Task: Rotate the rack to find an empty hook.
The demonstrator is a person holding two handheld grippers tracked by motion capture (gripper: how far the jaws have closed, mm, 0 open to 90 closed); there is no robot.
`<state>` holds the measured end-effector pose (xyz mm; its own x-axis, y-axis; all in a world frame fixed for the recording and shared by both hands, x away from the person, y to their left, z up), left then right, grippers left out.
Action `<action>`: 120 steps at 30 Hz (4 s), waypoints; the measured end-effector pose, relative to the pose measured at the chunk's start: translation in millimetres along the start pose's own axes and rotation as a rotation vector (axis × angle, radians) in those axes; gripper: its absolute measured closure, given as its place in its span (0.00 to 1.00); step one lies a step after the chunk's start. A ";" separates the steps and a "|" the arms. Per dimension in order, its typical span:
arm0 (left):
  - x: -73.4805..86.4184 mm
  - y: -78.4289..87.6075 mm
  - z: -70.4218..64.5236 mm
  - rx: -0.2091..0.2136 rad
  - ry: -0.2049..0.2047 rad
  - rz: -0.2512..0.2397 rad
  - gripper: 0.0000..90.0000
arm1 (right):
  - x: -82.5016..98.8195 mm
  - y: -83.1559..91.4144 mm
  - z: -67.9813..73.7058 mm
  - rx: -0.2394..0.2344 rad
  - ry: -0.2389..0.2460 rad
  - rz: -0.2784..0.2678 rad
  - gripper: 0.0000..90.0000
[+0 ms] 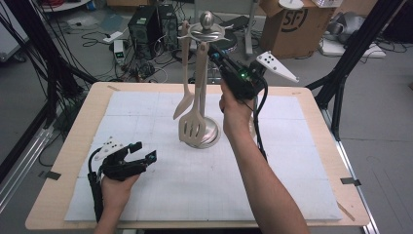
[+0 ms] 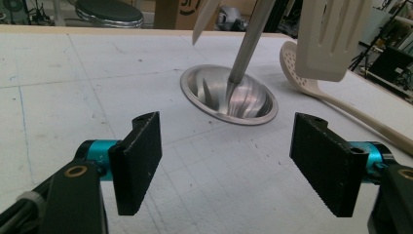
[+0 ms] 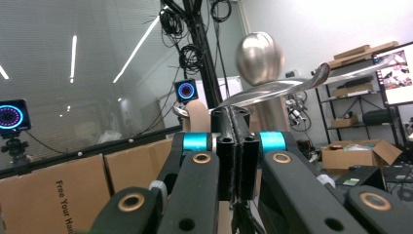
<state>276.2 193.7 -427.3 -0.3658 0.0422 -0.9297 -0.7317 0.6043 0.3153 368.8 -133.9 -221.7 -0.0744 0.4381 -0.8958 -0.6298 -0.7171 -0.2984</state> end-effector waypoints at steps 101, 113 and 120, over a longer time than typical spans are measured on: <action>3.4 -3.7 -1.3 0.002 0.000 0.020 0.31 | 15.1 77.3 -47.8 0.130 -0.080 0.133 0.34; 3.0 -3.8 -2.0 0.003 0.000 0.018 0.31 | 32.7 108.9 -68.1 0.198 -0.101 0.201 0.33; 3.6 -4.7 -1.9 0.004 -0.001 0.025 0.31 | 49.2 121.9 -79.9 0.239 -0.136 0.253 0.33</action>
<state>277.3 189.5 -431.8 -0.3831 0.0580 -0.9219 -0.7204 0.6059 0.3375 350.2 -243.1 -328.5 -0.3428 0.3428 -0.8746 -0.7398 -0.6723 0.0265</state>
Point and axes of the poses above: each handheld gripper's, and its own axes: y roughly backward along the jaws, x roughly out of its underside, z roughly to its left, the point moved 1 cm from there along -y, roughly forward along the jaws, and after that the axes turned 4 degrees about -y, right-handed, at the moved point
